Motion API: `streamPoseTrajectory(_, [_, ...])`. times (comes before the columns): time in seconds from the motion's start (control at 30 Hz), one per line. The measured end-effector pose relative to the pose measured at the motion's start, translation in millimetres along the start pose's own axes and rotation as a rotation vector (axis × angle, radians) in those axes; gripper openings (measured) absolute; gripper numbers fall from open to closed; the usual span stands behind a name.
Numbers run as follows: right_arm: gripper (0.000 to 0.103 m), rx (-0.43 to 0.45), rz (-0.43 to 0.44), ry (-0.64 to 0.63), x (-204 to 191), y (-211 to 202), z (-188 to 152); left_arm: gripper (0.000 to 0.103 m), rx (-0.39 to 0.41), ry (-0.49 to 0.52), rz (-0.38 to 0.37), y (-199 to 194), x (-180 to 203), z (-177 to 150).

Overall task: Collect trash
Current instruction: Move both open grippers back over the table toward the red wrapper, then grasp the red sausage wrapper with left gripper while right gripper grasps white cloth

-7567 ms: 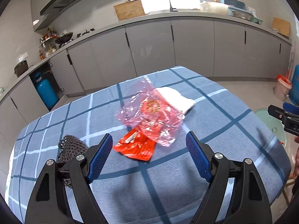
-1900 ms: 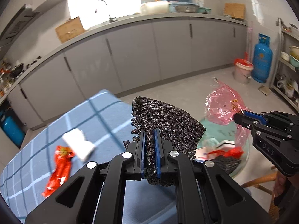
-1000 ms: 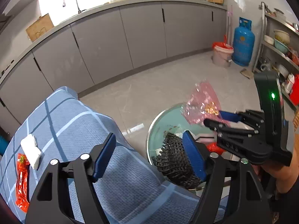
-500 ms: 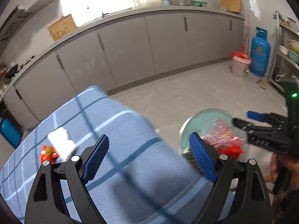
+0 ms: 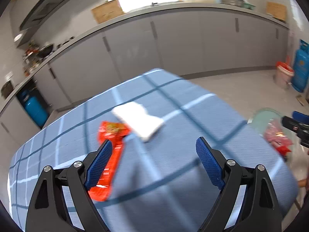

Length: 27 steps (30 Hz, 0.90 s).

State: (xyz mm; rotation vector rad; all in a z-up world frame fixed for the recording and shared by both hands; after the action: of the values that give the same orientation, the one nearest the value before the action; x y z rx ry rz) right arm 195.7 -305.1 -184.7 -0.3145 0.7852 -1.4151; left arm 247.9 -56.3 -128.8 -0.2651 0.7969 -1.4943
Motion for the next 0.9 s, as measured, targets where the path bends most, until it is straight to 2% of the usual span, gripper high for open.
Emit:
streamPoseTrajectory(0.23, [0.080,-0.013,0.074,-0.078,-59.4,7.2,3.4,0.087,-0.059,-0.056,0.096,36.9,-63.3,-8.5])
streamPoseTrajectory(0.43, [0.081,-0.027,0.110,-0.126,-93.1,13.1,4.1,0.087,-0.130,-0.050,0.022,63.3,-70.3,-19.3])
streamPoseTrajectory(0.57, [0.081,-0.040,0.125,-0.146,-109.3,17.3,5.0,0.085,-0.155,-0.036,0.015,74.1,-63.6,-25.1])
streamPoseTrajectory(0.6, [0.081,-0.041,0.128,-0.150,-111.0,17.1,5.1,0.080,-0.171,-0.049,0.007,78.2,-65.5,-26.8])
streamPoseTrajectory(0.63, [0.081,-0.044,0.132,-0.155,-114.7,17.8,5.1,0.068,-0.189,-0.068,-0.015,82.3,-68.8,-28.4])
streamPoseTrajectory(0.7, [0.081,-0.049,0.137,-0.165,-120.4,19.9,5.4,0.060,-0.197,-0.108,-0.062,84.6,-74.8,-28.1])
streamPoseTrajectory(0.8, [0.086,-0.060,0.141,-0.174,-128.7,24.6,6.2,0.040,-0.172,-0.079,-0.030,81.5,-76.1,-27.6])
streamPoseTrajectory(0.9, [0.087,-0.067,0.146,-0.195,-138.4,28.2,9.7,0.039,-0.178,-0.102,-0.031,78.6,-83.1,-32.0])
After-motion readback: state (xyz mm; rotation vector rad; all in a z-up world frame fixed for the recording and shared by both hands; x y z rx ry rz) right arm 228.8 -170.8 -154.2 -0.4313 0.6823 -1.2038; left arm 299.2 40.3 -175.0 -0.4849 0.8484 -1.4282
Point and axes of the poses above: each gripper's, at about its wrist camera, not at the fingertips, and y roughly the way its jaws point, x to its right, z to its top, the point moved 2 cm from there along y, roughly the way its jaws point, and after that the axes turned 6 degrees about z, right-handed, at the moved point
